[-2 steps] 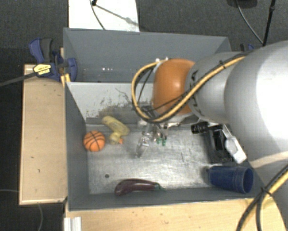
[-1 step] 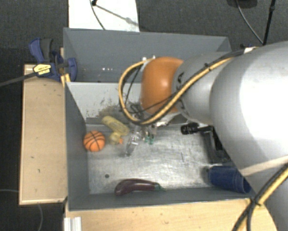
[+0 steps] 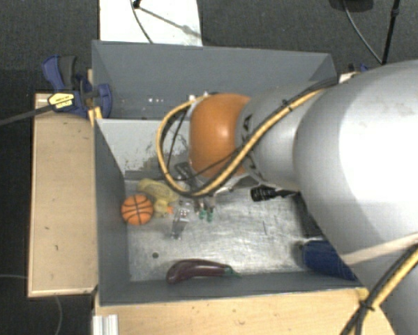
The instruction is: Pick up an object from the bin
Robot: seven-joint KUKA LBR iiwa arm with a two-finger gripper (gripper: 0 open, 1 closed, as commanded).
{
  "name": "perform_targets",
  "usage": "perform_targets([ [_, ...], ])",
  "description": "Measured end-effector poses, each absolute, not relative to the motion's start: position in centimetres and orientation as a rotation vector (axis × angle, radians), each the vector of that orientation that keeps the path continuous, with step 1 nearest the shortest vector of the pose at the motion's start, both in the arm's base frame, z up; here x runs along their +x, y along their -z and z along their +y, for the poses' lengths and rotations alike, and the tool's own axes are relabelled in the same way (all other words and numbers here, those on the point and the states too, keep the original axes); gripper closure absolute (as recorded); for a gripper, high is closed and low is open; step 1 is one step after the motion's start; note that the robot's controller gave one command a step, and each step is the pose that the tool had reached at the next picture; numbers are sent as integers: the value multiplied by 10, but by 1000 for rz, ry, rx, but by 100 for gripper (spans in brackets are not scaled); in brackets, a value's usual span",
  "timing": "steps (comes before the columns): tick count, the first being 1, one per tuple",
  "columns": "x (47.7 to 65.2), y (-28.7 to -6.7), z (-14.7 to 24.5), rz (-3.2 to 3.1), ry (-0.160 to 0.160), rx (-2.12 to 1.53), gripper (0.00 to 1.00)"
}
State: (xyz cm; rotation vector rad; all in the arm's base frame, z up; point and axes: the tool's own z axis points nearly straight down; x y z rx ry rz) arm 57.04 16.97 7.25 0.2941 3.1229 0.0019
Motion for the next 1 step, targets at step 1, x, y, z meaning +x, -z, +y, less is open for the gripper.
perform_targets([
  [1,567,-72,173,3128,-1,236,0],
])
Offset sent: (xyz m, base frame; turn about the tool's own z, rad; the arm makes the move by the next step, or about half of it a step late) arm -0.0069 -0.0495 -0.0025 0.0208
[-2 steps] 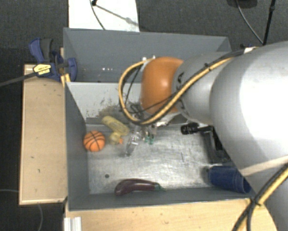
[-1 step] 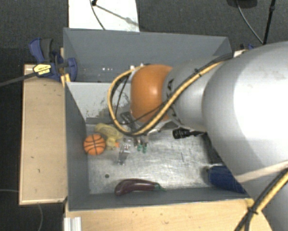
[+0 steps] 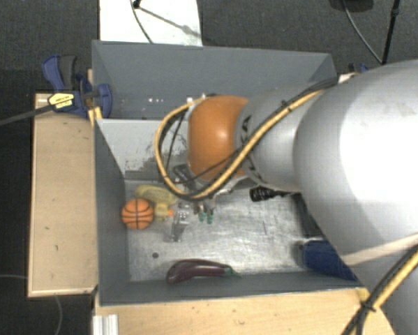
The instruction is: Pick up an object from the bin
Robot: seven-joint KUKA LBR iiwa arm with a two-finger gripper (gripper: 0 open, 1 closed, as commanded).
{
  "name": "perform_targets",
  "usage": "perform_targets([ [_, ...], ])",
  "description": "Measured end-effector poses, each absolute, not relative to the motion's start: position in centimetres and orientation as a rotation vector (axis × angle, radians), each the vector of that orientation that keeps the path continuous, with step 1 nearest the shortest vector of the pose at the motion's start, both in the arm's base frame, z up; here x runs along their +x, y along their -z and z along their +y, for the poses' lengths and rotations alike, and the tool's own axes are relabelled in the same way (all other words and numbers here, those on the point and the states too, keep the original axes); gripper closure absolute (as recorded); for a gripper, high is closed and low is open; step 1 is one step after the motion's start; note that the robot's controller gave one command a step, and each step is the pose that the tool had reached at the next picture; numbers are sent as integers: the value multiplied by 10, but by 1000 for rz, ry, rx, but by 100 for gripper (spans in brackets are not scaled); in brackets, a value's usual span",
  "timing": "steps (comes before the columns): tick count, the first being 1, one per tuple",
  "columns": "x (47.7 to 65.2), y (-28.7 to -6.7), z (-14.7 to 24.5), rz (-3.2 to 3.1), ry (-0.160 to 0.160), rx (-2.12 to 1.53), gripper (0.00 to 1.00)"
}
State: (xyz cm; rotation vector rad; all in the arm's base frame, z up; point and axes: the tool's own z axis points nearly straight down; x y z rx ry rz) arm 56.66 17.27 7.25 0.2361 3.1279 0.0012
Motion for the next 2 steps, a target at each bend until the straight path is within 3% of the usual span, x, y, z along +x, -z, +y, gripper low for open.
perform_targets([
  [1,565,-73,144,3124,-9,281,0],
  [2,573,-74,169,3122,4,313,0],
])
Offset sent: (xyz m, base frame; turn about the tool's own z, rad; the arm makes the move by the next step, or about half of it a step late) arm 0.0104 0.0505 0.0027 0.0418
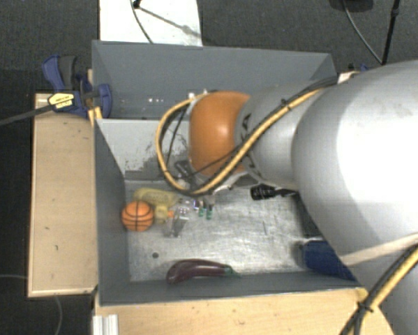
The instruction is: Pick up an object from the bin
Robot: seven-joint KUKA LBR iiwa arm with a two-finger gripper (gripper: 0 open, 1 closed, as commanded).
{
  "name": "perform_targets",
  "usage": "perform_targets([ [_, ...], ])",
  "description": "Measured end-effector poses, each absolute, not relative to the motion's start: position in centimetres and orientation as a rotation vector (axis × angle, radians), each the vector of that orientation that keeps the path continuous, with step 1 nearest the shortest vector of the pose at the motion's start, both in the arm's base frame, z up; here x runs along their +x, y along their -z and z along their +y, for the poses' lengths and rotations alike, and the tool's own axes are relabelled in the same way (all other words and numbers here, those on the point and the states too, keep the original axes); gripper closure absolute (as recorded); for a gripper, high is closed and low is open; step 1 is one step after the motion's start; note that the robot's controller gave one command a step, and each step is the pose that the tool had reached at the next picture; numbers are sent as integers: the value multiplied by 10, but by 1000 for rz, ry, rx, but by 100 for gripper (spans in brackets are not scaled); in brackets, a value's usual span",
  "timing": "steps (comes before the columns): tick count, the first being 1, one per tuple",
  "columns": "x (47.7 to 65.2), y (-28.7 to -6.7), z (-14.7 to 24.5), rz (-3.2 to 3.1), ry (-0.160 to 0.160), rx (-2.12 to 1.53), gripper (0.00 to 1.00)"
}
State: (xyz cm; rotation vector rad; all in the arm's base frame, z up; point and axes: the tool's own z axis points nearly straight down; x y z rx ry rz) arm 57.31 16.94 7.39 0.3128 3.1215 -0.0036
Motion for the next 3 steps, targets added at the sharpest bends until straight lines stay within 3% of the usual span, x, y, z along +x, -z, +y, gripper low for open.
perform_targets([
  [1,552,-72,212,3124,-5,269,100],
  [3,550,-77,211,3132,1,264,100],
])
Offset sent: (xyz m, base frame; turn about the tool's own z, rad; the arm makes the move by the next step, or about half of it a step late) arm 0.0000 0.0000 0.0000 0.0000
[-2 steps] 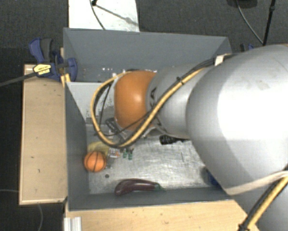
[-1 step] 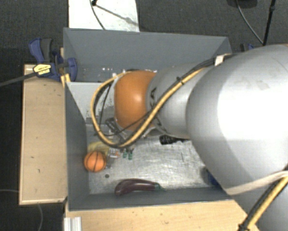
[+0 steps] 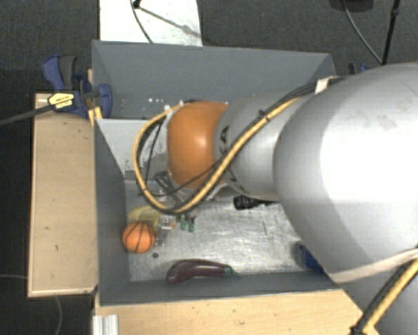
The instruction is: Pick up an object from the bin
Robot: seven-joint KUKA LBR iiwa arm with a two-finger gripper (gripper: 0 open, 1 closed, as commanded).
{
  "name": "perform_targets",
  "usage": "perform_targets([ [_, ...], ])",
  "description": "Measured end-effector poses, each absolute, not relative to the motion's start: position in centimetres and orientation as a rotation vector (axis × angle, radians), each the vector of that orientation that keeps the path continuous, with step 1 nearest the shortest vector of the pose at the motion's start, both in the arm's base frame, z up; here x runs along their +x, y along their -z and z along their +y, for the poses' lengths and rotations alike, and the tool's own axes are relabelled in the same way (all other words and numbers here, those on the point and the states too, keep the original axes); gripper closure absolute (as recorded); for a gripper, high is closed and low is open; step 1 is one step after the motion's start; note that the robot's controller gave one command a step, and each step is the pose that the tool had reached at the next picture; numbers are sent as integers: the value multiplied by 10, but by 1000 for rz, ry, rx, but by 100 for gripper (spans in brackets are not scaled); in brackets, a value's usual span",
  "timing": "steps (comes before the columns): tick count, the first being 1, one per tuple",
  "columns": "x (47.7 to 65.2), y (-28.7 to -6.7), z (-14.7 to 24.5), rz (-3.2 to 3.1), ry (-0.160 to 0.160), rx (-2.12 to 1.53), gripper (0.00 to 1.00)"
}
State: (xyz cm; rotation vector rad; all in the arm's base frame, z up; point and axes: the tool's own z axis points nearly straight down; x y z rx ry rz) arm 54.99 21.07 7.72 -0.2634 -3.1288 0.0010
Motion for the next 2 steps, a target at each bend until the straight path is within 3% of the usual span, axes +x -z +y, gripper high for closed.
perform_targets([
  [2,550,-208,203,-3131,-1,-235,100],
])
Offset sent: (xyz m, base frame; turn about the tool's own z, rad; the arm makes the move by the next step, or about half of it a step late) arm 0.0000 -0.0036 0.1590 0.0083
